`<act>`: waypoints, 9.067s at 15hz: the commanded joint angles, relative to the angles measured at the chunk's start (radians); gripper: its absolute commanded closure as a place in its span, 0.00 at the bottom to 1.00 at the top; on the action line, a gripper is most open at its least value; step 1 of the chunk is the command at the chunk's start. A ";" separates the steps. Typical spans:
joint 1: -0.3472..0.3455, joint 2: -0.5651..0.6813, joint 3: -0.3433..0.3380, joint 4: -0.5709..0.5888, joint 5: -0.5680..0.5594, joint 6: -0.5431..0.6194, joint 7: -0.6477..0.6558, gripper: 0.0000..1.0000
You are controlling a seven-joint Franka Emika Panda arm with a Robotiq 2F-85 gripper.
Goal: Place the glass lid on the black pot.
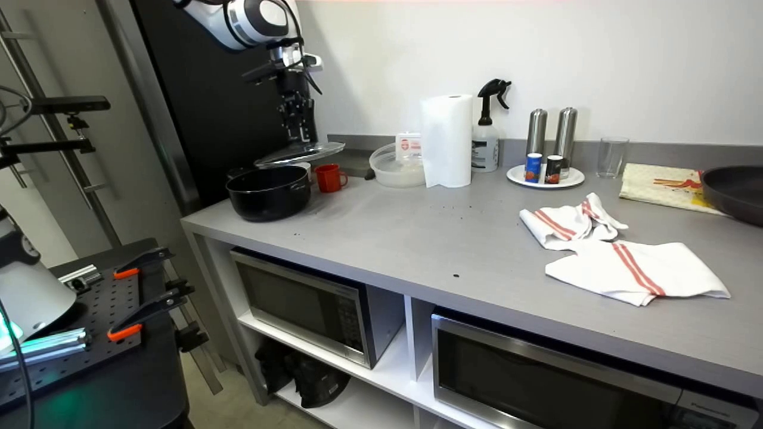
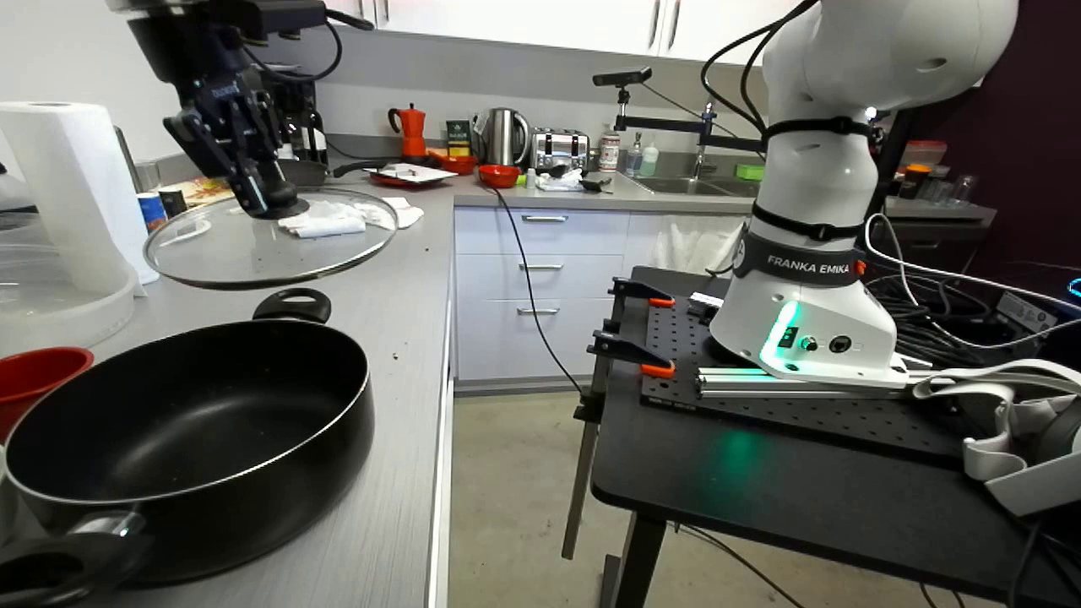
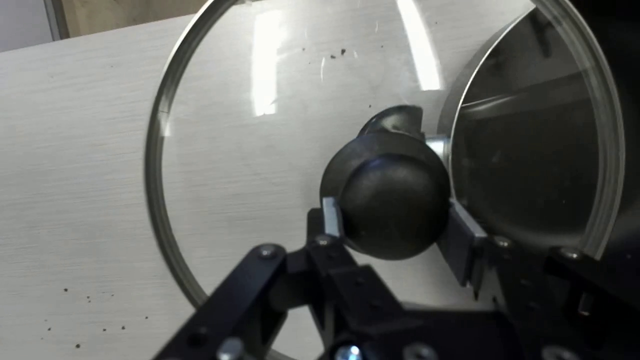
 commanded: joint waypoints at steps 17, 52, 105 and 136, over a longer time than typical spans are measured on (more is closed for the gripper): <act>0.122 0.054 0.076 -0.075 -0.080 0.175 0.133 0.76; 0.182 0.079 0.090 -0.037 0.034 0.178 0.257 0.76; 0.152 0.140 0.096 0.019 0.063 0.153 0.226 0.12; 0.058 0.105 -0.007 0.016 0.023 0.129 0.253 0.00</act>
